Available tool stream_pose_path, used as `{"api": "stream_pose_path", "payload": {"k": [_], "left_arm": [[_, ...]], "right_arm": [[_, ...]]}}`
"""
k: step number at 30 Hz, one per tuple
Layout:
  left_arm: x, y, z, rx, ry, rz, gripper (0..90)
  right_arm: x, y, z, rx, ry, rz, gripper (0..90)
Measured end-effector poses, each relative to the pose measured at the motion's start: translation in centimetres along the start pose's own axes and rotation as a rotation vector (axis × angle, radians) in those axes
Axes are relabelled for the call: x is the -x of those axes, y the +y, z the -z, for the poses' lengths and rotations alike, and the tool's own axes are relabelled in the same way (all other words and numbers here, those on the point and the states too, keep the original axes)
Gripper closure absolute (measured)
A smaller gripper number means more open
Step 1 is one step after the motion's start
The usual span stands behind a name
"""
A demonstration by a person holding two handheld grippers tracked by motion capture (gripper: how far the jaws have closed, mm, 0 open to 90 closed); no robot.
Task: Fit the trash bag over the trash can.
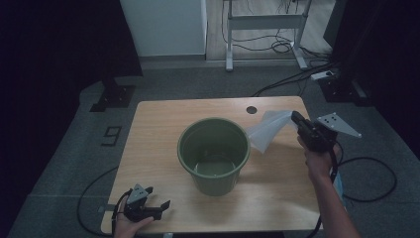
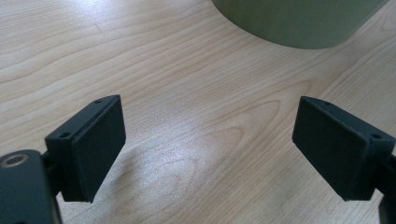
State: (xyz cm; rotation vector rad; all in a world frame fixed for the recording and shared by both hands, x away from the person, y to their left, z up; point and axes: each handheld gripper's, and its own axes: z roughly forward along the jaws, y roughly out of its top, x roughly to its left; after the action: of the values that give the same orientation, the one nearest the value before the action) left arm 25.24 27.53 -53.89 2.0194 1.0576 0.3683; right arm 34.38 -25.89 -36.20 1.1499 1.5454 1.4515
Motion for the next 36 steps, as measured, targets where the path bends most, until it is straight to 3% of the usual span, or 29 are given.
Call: {"api": "stream_pose_path", "payload": {"k": [13,19,27,36], "left_arm": [[-0.1,0.0,-0.1,0.003,-0.004,0.002,9.7],[0.0,0.0,-0.1,0.001,-0.005,0.000,9.7],[0.0,0.0,-0.2,-0.002,-0.007,0.000,9.7],[-0.2,0.1,0.0,0.006,-0.012,0.006,9.7]], "right_arm": [[-1.3,4.4,0.9,0.086,0.009,0.019,89.3],[-1.9,4.5,0.9,0.089,0.021,0.025,89.3],[-1.6,4.8,0.7,0.096,0.008,0.012,89.3],[-2.8,6.8,-0.1,0.122,0.014,0.024,89.3]]}}
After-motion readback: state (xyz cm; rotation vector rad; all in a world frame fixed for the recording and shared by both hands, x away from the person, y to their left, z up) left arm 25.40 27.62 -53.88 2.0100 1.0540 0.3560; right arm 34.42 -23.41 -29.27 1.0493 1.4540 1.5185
